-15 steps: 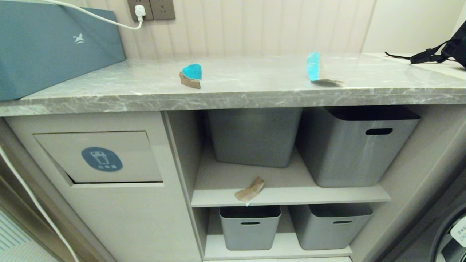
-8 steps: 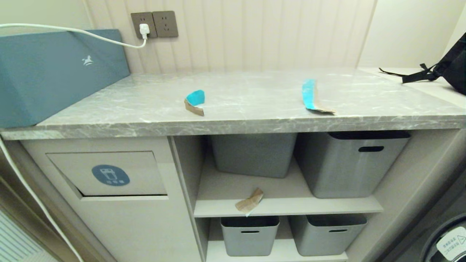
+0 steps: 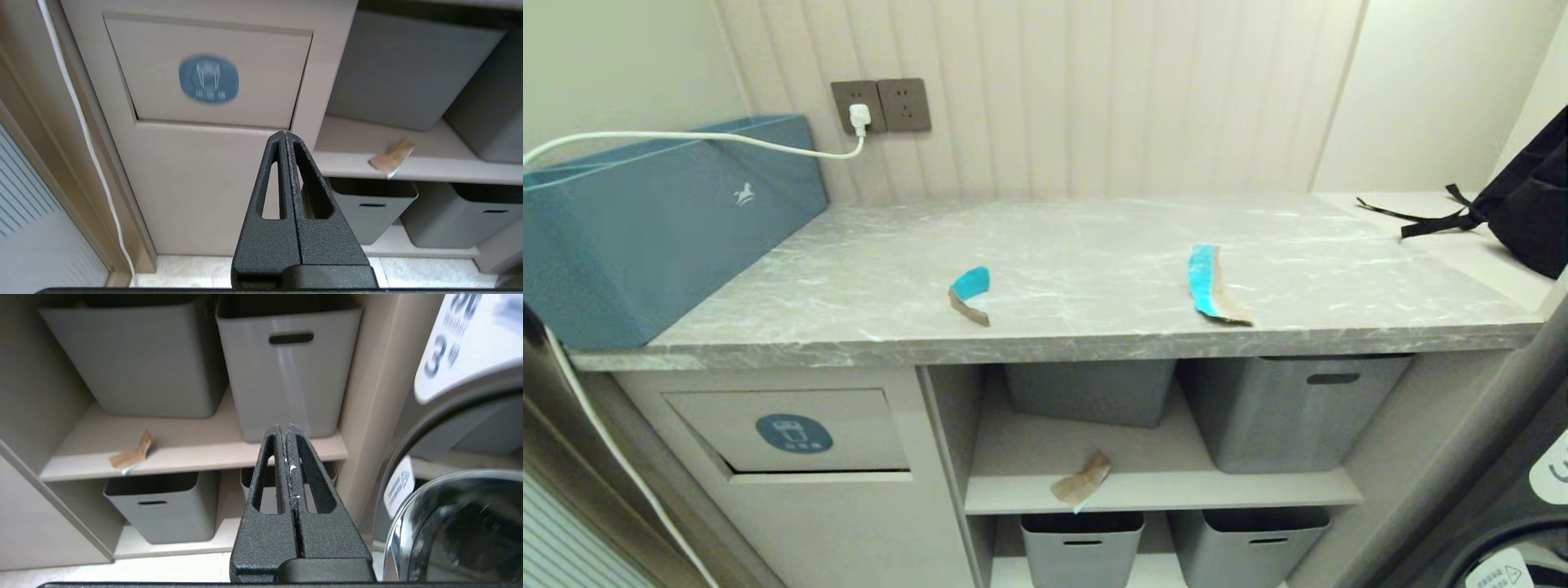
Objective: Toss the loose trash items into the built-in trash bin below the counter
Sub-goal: Pick up the garbage
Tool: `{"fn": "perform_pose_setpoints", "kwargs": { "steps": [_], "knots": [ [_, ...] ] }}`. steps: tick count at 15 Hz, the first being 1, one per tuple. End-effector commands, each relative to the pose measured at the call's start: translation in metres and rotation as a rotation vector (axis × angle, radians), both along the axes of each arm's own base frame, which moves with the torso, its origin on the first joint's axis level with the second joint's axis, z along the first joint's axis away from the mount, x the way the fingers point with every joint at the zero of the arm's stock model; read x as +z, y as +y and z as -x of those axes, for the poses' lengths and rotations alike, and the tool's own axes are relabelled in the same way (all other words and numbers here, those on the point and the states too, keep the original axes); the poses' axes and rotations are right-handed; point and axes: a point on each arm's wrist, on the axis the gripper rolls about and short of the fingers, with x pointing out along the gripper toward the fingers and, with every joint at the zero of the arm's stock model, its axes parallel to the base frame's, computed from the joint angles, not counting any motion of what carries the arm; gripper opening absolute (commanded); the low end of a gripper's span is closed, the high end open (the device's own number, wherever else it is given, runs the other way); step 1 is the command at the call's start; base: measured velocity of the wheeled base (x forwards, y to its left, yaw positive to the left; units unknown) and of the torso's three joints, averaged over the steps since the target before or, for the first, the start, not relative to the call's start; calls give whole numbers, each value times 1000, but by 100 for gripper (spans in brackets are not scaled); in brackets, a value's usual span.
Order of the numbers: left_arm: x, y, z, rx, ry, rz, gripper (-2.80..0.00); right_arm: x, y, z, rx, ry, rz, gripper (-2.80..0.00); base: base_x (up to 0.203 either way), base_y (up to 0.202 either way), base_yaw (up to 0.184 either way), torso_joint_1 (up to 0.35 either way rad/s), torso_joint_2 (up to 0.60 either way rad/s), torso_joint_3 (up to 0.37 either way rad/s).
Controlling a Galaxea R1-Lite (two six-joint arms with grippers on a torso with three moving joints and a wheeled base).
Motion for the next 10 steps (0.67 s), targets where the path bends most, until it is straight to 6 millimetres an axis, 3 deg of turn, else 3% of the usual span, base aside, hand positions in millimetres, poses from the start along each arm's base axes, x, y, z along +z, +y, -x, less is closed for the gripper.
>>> {"fn": "perform_pose_setpoints", "kwargs": {
  "steps": [1,10],
  "knots": [
    [0,0,0,0,1,0,-280,0,0,0,-1,2,0,-280,0,0,0,209,-496,-282],
    [-1,0,0,0,3,2,-280,0,0,0,-1,0,-5,-280,0,0,0,234,-514,-284]
  ]
}}
